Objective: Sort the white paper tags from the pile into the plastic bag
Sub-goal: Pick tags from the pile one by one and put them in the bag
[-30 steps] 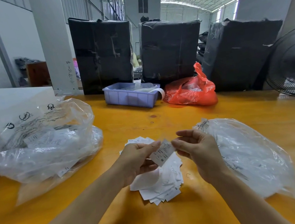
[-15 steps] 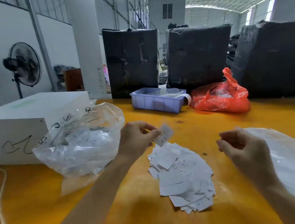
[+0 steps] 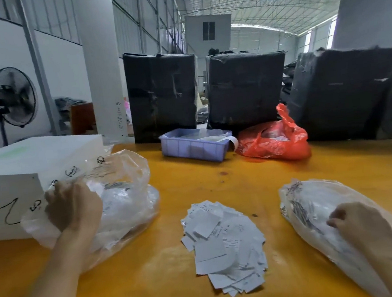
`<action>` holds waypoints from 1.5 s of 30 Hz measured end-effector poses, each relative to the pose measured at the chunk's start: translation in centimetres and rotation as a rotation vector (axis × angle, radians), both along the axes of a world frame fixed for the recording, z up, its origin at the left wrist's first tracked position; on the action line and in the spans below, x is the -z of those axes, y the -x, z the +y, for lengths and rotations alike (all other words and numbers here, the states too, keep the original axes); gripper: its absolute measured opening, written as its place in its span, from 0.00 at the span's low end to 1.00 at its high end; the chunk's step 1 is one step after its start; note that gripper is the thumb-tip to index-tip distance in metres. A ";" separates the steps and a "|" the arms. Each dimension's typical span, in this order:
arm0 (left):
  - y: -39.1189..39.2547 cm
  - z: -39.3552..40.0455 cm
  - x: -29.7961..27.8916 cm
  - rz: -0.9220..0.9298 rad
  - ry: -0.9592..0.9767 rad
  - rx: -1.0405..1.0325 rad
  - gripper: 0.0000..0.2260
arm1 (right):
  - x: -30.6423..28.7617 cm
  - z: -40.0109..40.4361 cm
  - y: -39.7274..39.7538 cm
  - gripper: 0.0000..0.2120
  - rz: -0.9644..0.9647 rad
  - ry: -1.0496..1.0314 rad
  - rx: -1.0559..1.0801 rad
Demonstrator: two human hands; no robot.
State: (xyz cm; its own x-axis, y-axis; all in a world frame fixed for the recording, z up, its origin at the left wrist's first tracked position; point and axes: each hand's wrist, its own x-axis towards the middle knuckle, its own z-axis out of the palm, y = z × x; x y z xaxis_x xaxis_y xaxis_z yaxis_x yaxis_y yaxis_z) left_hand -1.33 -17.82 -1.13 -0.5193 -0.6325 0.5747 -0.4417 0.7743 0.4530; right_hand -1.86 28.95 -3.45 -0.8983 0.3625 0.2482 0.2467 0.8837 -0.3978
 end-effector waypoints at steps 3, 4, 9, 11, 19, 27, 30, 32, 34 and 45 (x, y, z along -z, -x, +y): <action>1.4 -0.4 0.4 0.207 0.007 0.132 0.19 | -0.3 0.4 0.2 0.05 0.135 0.150 -0.040; 1.7 -0.3 0.3 0.246 -0.029 0.193 0.22 | -0.5 0.5 0.3 0.06 0.181 0.214 -0.043; 1.8 6.3 0.6 0.441 0.262 0.375 0.14 | -2.6 -1.0 -0.5 0.02 0.515 0.794 -0.169; 1.0 10.8 0.7 0.492 0.240 0.618 0.12 | -3.4 -3.1 -1.3 0.03 0.498 1.109 -0.327; -3.3 20.5 1.7 -0.157 -1.024 1.318 0.31 | -1.3 -11.0 -3.4 0.05 0.182 0.974 -0.763; -2.5 19.0 1.6 -0.003 -1.153 1.086 0.09 | -1.2 -11.2 -3.0 0.13 0.145 1.172 -0.627; -1.5 17.4 0.9 0.151 -1.198 0.994 0.08 | -0.4 -11.3 -2.8 0.04 0.252 0.797 -0.602; -0.9 16.1 0.6 0.249 -1.221 0.937 0.07 | 0.3 -11.8 -2.9 0.03 0.341 0.472 -0.653; -0.4 15.1 0.7 0.292 -1.246 0.882 0.07 | 0.9 -12.7 -3.1 0.05 0.378 0.273 -0.748; 0.2 15.1 1.8 0.243 -1.253 0.873 0.11 | 1.3 -14.3 -3.1 0.15 0.208 -0.540 -1.001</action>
